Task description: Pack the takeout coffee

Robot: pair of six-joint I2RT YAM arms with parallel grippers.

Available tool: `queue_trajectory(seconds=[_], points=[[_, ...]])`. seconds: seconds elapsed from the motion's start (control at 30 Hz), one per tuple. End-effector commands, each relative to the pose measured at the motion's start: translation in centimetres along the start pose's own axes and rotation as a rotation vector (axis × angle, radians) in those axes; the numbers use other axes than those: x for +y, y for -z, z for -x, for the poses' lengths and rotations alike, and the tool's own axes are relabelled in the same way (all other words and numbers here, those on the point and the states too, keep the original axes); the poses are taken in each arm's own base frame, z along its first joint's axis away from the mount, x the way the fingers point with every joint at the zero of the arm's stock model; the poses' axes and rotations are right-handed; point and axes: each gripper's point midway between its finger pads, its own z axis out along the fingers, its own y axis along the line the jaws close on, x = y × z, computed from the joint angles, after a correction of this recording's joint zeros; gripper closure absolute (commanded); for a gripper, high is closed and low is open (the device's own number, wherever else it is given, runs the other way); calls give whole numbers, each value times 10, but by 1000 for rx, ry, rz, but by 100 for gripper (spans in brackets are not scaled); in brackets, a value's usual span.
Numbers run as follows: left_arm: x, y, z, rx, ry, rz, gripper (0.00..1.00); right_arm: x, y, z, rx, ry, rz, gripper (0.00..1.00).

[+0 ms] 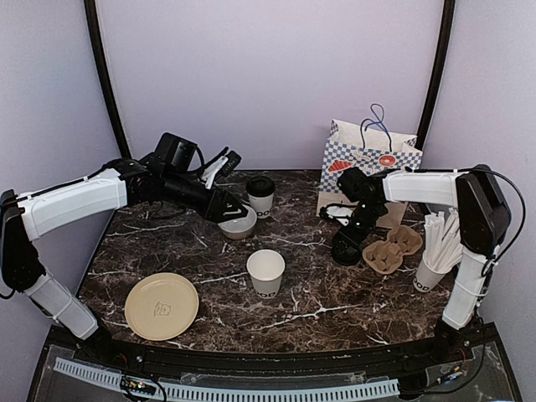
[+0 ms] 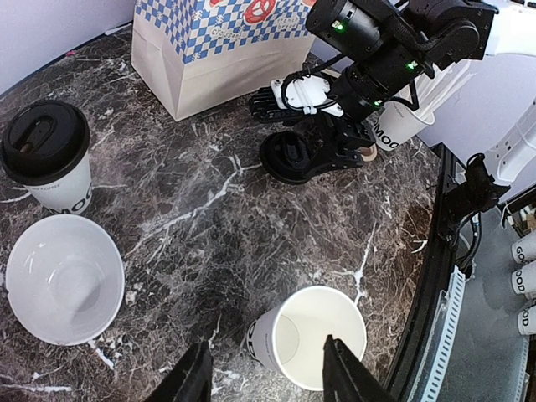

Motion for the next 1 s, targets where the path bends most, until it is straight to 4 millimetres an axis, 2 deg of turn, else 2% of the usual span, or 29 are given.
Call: queue_trajectory(seconds=[0.0,0.17,0.37,0.7,0.8,0.97], points=[[-9,12,11,-24,-30,-1,52,2,-3,-5,11,14,-10,11],[-9,10,10,-20,-25,-4,52,0,-11,-5,20,7,-11,11],[-8,10,7,-15,-23,-1,52,-1,-19,-5,36,-5,6,18],[-6,9,1,-6,-22,4,52,-3,-19,-4,34,0,-7,21],[-6,9,1,-5,-22,7,52,-2,-7,2,9,11,-14,25],[-1,10,3,-2,-29,36,52,14,32,17,-68,81,11,27]])
